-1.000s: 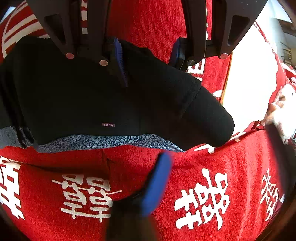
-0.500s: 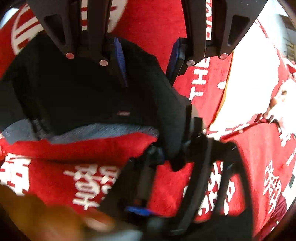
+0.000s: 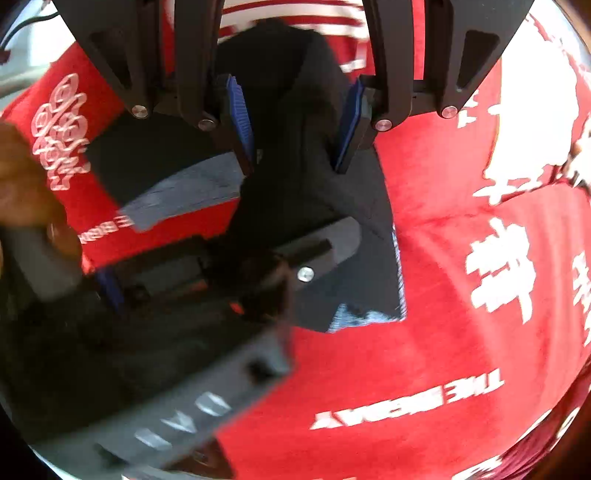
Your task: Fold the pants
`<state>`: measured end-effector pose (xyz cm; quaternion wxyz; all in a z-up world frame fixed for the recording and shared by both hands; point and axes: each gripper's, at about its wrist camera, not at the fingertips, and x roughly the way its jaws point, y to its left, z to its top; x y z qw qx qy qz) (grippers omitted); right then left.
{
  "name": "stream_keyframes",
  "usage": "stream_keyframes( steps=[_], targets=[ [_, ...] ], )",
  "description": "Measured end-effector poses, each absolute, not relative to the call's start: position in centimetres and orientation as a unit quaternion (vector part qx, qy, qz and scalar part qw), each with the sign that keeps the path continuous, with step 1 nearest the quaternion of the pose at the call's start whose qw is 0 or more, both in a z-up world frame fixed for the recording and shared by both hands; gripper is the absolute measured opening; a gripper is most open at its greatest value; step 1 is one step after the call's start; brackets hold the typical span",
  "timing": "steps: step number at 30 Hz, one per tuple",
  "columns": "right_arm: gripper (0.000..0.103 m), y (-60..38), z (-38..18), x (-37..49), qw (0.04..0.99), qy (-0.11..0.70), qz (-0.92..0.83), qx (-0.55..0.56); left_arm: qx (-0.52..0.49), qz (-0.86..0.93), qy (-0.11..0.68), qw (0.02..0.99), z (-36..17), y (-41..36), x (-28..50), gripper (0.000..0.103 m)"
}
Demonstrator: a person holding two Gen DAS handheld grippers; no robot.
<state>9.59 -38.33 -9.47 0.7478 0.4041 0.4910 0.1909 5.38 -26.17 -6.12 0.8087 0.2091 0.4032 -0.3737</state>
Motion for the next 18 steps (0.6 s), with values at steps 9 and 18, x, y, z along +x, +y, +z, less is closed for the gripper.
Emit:
stream_keyframes(
  steps=[9,18],
  targets=[
    [0.023,-49.4,-13.3,-5.0,0.749,0.439,0.103,0.485,0.272,-0.447,0.414,0.745,-10.1,-35.5,-3.7,0.043],
    [0.023,-51.7,-22.0,-9.3,0.711,0.450,0.057,0.537,0.350,-0.441,0.433,0.704,-16.7,-38.3,-7.2,0.045]
  ],
)
